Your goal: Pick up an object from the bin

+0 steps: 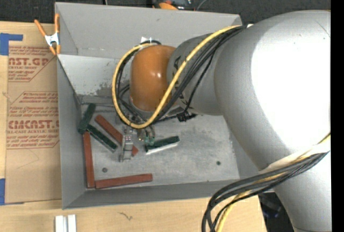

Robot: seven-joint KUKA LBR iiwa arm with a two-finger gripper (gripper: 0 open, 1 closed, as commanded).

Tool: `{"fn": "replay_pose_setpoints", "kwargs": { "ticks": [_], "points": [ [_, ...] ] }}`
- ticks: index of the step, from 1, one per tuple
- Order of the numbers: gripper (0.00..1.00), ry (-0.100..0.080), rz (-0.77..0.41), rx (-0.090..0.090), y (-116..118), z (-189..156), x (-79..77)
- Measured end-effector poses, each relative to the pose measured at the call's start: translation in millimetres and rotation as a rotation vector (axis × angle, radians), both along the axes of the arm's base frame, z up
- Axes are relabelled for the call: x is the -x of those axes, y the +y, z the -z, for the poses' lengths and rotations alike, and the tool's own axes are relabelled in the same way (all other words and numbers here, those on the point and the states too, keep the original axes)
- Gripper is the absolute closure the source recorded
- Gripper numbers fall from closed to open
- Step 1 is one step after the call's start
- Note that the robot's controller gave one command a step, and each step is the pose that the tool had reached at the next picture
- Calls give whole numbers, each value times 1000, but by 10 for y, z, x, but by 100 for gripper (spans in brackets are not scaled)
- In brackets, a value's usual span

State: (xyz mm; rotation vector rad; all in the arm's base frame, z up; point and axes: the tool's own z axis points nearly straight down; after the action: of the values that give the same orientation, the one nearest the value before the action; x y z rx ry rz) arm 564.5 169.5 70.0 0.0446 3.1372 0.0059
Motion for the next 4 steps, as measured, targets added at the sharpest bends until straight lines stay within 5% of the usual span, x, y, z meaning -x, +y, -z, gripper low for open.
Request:
{"fn": "replay_pose_setpoints", "kwargs": {
  "ticks": [1,2,3,4],
  "points": [
    [0,4,34,2,-46,1,64],
    [100,3,34,3,-52,-3,58],
    [100,-6,-258,5,-688,-1545,62],
    [0,1,-258,3,-677,-1512,76]
  ]
}}
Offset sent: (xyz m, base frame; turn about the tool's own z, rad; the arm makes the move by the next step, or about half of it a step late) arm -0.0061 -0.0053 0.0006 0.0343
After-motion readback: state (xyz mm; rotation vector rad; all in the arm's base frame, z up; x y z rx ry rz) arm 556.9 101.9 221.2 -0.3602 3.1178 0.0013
